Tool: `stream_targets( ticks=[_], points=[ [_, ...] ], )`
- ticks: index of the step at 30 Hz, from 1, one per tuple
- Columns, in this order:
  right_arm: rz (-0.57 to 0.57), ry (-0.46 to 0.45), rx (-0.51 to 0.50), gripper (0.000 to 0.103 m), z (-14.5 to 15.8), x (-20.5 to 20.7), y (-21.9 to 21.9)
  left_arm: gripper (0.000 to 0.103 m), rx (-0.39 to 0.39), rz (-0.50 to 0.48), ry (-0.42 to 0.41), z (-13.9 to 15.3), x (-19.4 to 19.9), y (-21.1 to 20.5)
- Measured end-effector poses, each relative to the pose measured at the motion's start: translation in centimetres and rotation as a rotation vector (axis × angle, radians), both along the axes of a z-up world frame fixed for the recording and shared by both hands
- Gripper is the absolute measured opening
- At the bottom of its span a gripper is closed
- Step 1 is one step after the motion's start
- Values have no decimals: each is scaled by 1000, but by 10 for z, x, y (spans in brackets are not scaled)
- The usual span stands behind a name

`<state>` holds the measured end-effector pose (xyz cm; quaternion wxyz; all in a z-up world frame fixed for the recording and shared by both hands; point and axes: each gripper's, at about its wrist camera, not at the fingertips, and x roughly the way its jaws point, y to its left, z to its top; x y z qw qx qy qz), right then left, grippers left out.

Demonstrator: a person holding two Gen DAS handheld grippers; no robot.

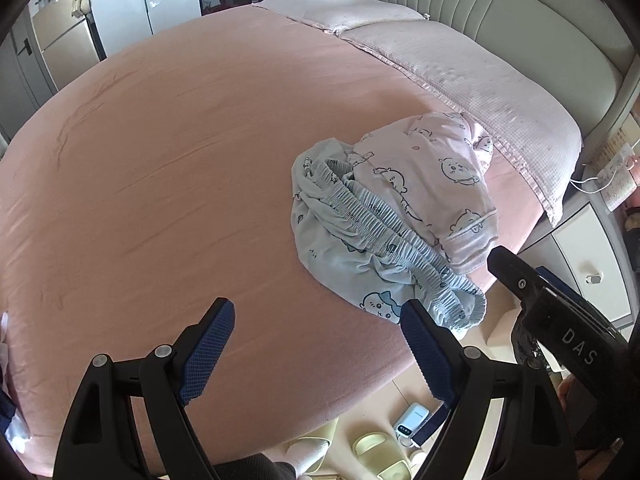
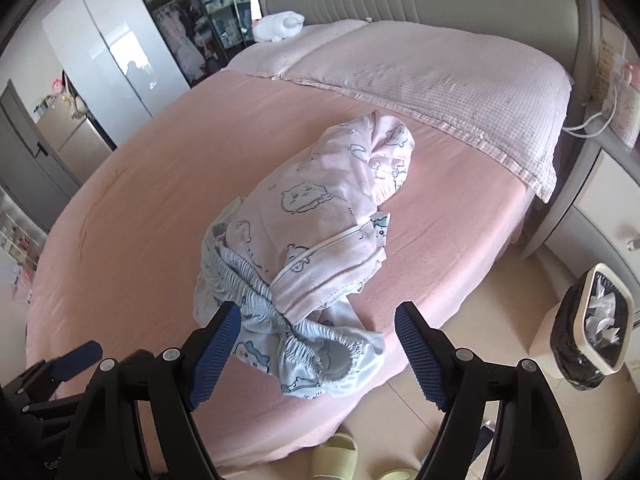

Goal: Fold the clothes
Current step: 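Lower the right gripper onto the grey pajama pants waistband and close it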

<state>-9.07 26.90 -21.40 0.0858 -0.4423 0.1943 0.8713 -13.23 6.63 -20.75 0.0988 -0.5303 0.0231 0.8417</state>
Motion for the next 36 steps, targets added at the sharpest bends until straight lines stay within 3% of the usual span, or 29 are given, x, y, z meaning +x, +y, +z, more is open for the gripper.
stream_targets(
  ticks=[3, 9, 16, 24, 36],
  points=[
    [-28, 15, 44, 79, -9, -3, 5, 85, 0, -4, 8, -13, -5, 0],
    [22, 24, 78, 79, -16, -8, 3, 85, -75, -23, 51, -33, -14, 7],
    [37, 17, 56, 79, -23, -13, 2, 85, -11, -60, 70, -55, -17, 6],
    [59, 29, 135, 79, -18, -14, 2, 85, 122, -67, 55, -64, -23, 3],
    [112, 13, 50, 79, -43, -1, 0, 85, 90, -167, 36, -79, -27, 28]
  ],
)
